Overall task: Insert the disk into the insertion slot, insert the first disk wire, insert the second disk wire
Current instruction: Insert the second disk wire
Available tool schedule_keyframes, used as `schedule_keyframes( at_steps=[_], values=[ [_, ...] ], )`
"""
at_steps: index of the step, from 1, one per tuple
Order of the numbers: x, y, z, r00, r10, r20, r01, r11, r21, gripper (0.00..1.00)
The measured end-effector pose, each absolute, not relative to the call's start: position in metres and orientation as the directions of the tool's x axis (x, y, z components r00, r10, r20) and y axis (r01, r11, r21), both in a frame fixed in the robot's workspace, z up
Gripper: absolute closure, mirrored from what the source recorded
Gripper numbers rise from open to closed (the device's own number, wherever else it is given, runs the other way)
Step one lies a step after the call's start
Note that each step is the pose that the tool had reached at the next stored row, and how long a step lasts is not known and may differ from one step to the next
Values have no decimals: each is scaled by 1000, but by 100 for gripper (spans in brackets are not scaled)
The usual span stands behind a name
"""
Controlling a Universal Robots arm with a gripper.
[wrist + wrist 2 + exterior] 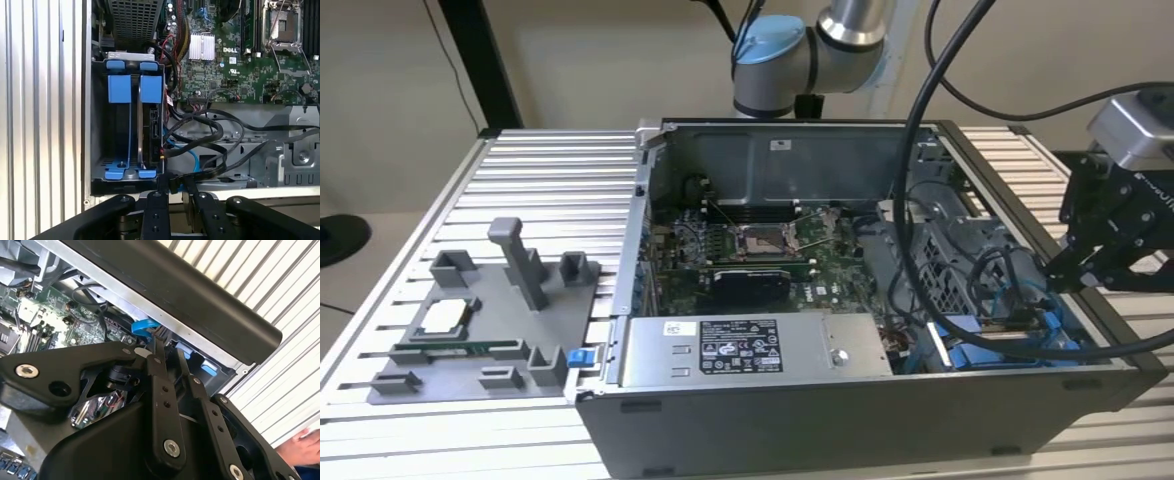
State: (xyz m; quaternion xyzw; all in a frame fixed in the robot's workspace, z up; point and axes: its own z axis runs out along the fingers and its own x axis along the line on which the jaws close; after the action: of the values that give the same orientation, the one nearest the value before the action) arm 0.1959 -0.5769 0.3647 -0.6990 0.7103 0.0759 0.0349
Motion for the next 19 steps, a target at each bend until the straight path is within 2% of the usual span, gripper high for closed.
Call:
schedule_keyframes(
  at_steps=[1,19],
  values=[
    [196,-577,365,-21,-987,-159,-998,11,59,100],
    [196,-577,365,-21,-986,-165,-998,12,59,100]
  ],
)
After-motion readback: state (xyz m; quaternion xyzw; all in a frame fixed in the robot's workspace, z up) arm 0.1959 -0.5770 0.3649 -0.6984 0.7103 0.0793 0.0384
